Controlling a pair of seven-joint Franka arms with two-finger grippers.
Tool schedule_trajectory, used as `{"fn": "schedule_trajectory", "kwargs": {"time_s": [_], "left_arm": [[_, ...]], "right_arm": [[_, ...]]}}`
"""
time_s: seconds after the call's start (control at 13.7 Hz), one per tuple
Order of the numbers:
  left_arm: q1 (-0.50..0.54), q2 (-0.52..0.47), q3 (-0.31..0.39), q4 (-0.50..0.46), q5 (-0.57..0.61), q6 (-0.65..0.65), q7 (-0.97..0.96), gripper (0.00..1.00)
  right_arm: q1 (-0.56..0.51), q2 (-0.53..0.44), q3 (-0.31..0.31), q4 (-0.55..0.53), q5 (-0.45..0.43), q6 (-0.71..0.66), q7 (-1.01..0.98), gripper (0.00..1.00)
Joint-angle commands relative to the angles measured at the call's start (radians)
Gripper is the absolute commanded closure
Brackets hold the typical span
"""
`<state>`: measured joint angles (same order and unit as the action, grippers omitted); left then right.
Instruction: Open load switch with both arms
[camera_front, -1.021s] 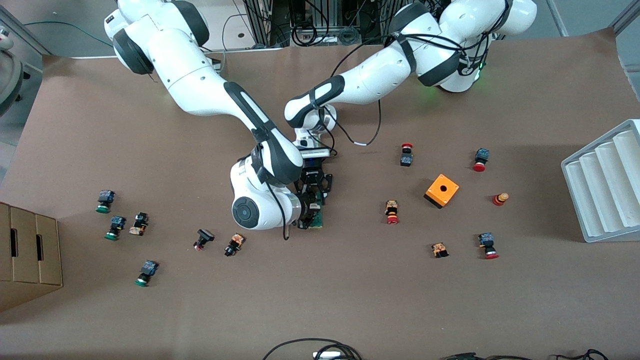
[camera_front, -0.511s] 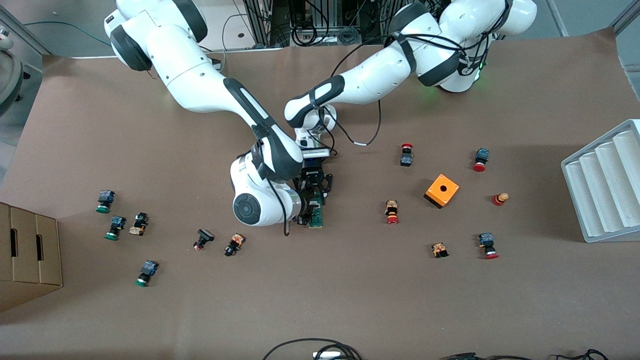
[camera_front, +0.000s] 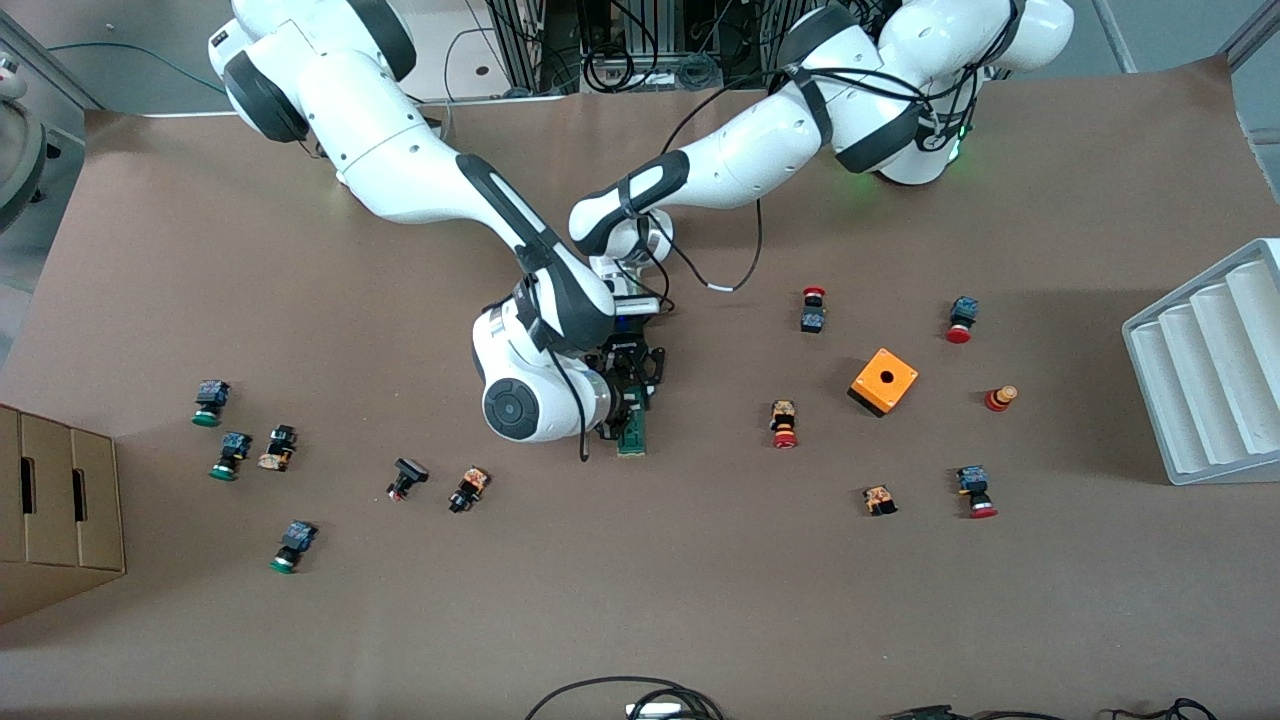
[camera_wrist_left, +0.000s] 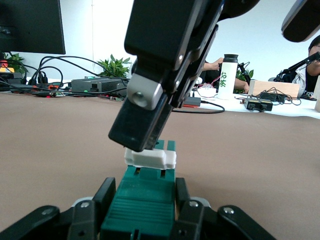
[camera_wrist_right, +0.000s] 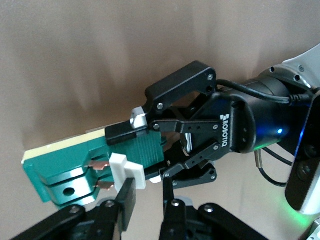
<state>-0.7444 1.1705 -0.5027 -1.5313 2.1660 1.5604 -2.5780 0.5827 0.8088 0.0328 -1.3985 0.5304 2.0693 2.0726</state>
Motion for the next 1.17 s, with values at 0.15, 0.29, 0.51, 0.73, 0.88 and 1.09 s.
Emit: {"fn": "schedule_trajectory", "kwargs": {"time_s": [0.15, 0.29, 0.51, 0.73, 0.88, 1.09], "left_arm": [[-0.021, 0.11, -0.004, 0.03, 0.017, 0.02, -0.047, 0.45], [-0.021, 0.11, -0.004, 0.03, 0.017, 0.02, -0.047, 0.45], [-0.021, 0.11, -0.004, 0.03, 0.017, 0.02, -0.047, 0.45], [-0.021, 0.11, -0.004, 0.03, 0.015, 0.02, -0.047, 0.45], [-0.021, 0.11, -0.004, 0.03, 0.015, 0.018, -0.047, 0.45], [-0.021, 0.11, -0.004, 0.03, 0.014, 0.018, -0.047, 0.45]], "right_arm": [[0.003, 0.01, 0.012, -0.04, -0.046, 0.043, 0.001, 0.7], [0.003, 0.015, 0.012, -0.04, -0.049, 0.049, 0.001, 0.7], [0.003, 0.015, 0.012, -0.04, -0.055, 0.049, 0.003, 0.75], [-0.004, 0.007, 0.012, -0.039, -0.053, 0.046, 0.004, 0.84], [-0.006, 0.004, 0.012, -0.037, -0.053, 0.046, 0.004, 0.84], [-0.006, -0.003, 0.012, -0.031, -0.053, 0.043, 0.007, 0.84]]}}
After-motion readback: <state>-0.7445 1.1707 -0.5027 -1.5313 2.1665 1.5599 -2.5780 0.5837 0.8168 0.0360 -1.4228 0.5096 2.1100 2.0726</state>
